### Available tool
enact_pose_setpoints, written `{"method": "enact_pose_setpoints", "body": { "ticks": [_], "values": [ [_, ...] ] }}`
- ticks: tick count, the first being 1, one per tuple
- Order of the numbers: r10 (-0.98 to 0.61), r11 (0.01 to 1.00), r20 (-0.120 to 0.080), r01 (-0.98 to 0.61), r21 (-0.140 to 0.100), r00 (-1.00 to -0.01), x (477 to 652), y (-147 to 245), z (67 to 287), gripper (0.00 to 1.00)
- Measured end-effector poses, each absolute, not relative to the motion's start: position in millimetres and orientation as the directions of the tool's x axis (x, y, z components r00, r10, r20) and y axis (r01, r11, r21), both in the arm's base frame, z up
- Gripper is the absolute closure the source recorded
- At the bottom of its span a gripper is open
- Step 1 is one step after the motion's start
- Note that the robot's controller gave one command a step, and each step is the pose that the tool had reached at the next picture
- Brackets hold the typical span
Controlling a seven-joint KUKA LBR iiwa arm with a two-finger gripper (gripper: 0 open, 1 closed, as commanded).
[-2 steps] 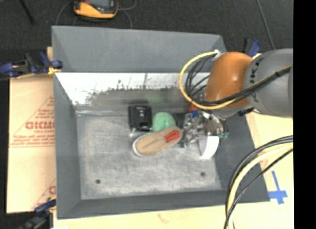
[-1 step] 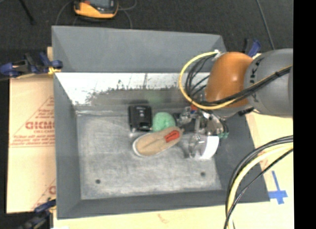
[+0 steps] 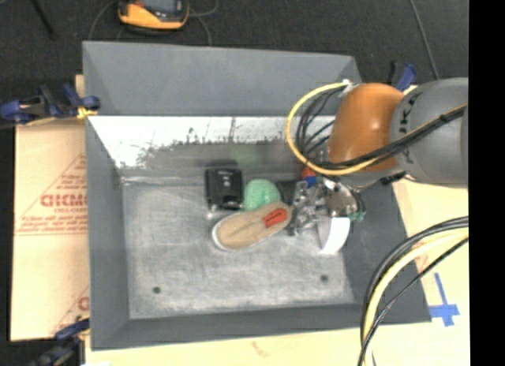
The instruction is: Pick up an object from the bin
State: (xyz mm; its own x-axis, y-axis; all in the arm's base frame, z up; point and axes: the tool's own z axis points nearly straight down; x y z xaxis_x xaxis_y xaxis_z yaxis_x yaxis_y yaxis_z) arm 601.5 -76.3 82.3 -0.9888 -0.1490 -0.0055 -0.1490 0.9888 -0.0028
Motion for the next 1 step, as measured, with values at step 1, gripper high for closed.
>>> {"method": "enact_pose_setpoints", "body": {
  "ticks": [1],
  "values": [
    [-0.149, 0.989, -0.005, -0.149, -0.003, -0.989, 601.5, -76.3, 82.3, 0.00]
  ]
}}
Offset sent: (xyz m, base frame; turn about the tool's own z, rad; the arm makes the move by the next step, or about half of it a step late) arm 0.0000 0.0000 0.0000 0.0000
